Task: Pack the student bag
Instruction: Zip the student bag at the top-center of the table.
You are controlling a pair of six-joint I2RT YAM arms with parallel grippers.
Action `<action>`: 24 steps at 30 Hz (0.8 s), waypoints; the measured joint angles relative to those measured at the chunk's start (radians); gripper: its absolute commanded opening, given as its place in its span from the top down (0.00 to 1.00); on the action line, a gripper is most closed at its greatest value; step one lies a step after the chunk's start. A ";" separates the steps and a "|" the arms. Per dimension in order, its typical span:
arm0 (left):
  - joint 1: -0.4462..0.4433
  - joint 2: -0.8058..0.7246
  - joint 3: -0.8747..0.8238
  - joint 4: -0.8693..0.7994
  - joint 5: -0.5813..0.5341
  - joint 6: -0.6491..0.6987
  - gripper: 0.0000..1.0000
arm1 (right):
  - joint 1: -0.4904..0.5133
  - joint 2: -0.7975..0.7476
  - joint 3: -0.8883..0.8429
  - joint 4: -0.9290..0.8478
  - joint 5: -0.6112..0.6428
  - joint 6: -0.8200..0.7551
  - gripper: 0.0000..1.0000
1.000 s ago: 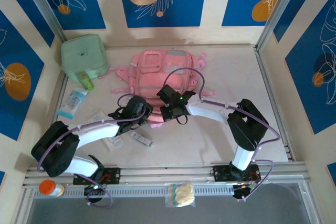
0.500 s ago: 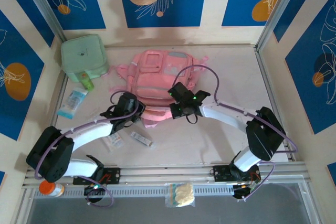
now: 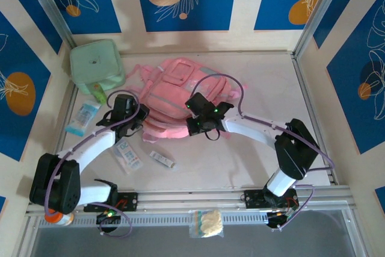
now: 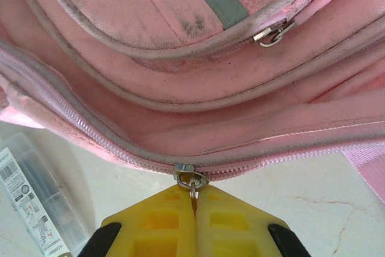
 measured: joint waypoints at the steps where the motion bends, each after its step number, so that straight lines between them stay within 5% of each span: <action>1: -0.008 -0.021 -0.008 0.000 0.003 -0.004 0.54 | 0.002 0.003 0.001 0.000 0.003 0.003 1.00; 8: -0.219 -0.158 -0.102 0.025 -0.006 -0.154 0.46 | 0.014 0.004 0.000 -0.006 0.021 0.021 1.00; 17: -0.410 0.041 -0.052 0.106 -0.076 -0.317 0.38 | 0.020 0.004 -0.030 -0.001 0.021 0.028 1.00; 24: -0.426 0.163 -0.002 0.136 -0.132 -0.338 0.66 | 0.023 0.004 -0.030 -0.001 0.043 0.029 1.00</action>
